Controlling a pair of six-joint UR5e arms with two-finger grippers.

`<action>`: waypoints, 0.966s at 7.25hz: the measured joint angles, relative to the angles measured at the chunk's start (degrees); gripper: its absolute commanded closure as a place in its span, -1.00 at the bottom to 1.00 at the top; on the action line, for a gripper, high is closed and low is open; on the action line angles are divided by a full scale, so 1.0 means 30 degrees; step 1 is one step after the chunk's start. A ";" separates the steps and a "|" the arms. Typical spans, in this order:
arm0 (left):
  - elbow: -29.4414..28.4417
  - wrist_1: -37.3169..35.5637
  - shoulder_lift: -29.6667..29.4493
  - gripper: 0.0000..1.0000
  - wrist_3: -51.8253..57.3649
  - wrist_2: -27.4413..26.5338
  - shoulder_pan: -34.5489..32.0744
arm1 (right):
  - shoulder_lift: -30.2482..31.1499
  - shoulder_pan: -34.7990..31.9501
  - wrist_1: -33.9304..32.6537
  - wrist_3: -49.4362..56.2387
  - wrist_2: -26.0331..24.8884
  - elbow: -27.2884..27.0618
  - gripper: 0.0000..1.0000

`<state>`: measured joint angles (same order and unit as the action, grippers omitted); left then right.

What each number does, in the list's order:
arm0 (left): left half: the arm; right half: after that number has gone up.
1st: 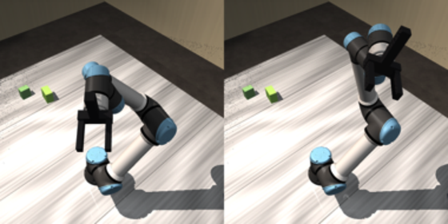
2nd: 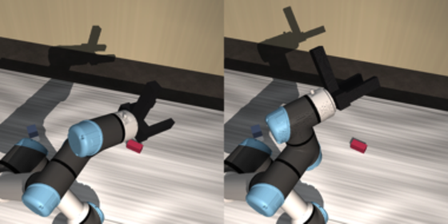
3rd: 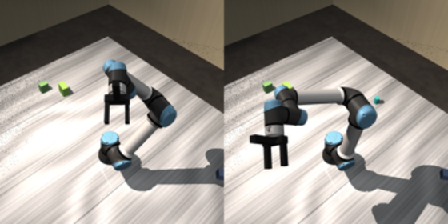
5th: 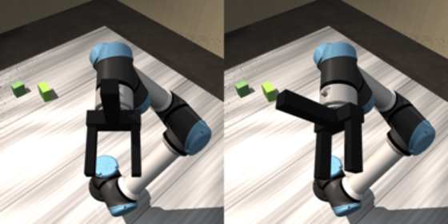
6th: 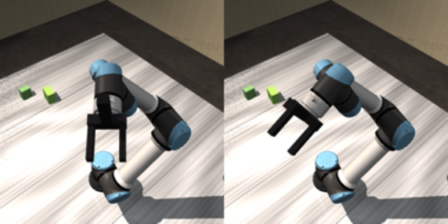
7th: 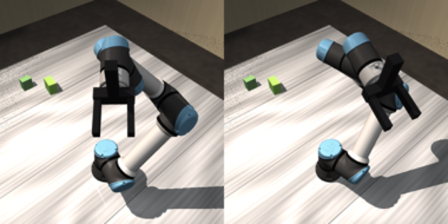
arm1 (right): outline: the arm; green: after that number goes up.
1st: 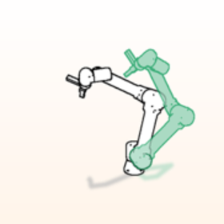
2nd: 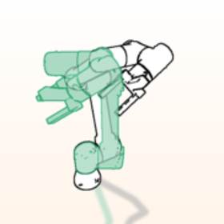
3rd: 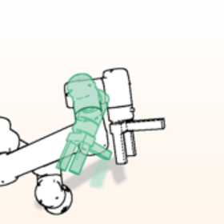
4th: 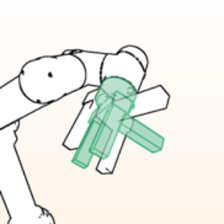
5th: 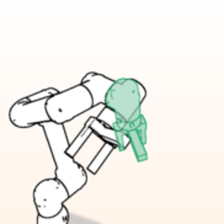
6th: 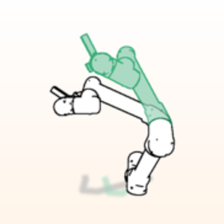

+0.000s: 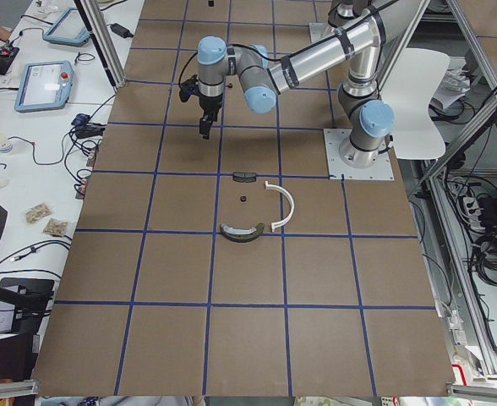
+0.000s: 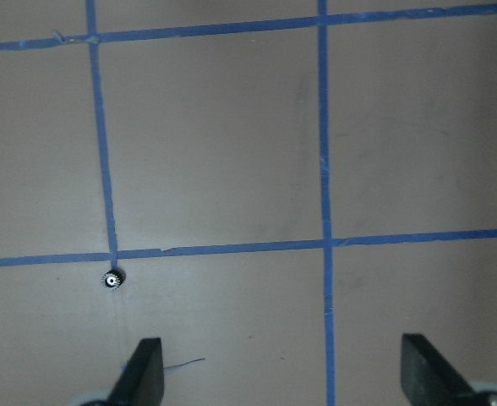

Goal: Place bearing gear from tray to pile

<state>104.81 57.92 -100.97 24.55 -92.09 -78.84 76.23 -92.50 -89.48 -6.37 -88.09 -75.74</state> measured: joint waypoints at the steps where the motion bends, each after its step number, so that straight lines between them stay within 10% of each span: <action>1: 0.0018 0.0001 -0.0156 -1.00 -0.1681 0.0065 -0.1312 | 0.0595 0.1092 0.1127 0.1291 -0.0051 0.0047 -0.88; 7: -0.0387 -0.2819 -0.3966 -1.00 -1.4853 0.1268 -1.0764 | 0.2745 0.2531 -0.1282 0.3765 -0.0365 -0.3287 -1.00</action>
<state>103.65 49.46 -112.87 -20.01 -88.29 -111.13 84.47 -84.91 -93.33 4.92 -89.19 -85.60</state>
